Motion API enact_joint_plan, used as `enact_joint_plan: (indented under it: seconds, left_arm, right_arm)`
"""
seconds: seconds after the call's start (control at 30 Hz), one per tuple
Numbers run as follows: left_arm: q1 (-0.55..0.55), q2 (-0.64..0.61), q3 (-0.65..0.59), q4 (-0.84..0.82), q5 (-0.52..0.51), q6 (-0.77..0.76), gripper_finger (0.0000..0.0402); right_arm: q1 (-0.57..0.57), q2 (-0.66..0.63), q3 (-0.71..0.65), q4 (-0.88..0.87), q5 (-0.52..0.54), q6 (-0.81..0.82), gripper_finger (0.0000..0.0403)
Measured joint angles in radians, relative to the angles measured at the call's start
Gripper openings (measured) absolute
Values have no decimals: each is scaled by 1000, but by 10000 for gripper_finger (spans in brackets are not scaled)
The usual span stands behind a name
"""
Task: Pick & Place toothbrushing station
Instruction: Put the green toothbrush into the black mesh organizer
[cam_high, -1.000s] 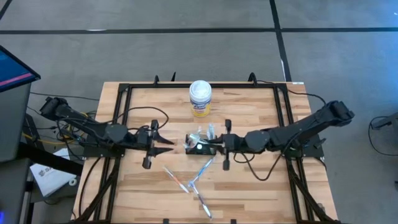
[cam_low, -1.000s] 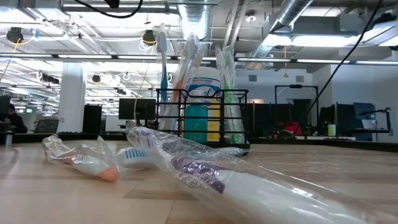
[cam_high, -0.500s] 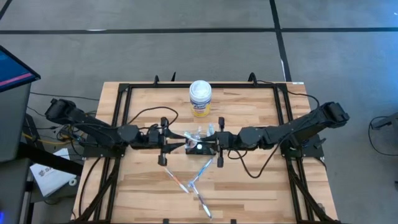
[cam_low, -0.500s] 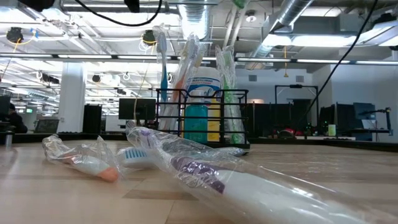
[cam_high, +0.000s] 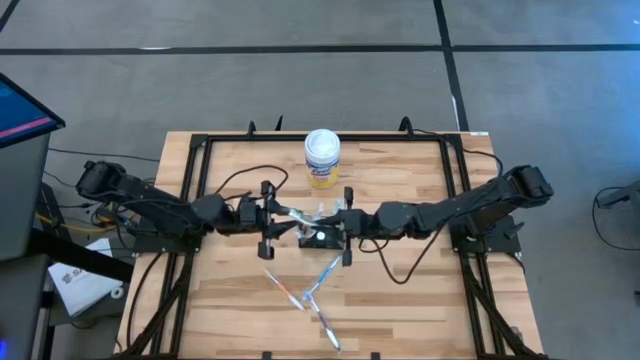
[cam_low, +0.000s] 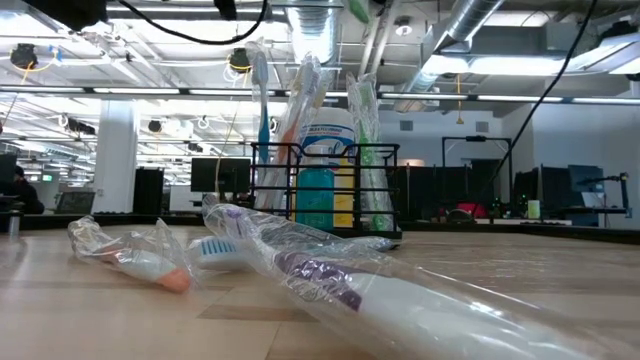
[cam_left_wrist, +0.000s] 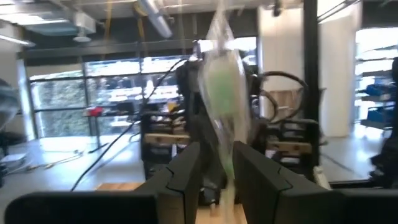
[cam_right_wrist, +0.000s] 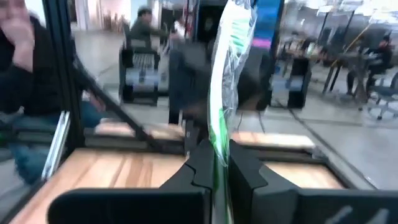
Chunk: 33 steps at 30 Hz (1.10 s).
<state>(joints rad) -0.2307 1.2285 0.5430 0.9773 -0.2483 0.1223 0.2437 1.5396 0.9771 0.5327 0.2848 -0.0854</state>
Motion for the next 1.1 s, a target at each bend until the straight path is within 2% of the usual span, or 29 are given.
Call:
enact_joint_plan:
  seconds: [0.07,0.23,0.57,0.93,1.1]
  left_arm:
    - [2,0,0,19,44,-1,89]
    - [1,0,0,26,48,-6,89]
    - [12,19,0,30,64,-7,83]
    - [15,19,0,58,64,-11,13]
    - [15,19,0,56,64,-11,7]
  right_arm:
    - [-13,5,1,5,-6,6,11]
    - [-27,21,-1,25,-50,7,9]
    - [-36,20,0,43,-55,15,9]
    - [-38,20,0,42,-76,15,10]
    - [-38,19,1,29,-77,15,16]
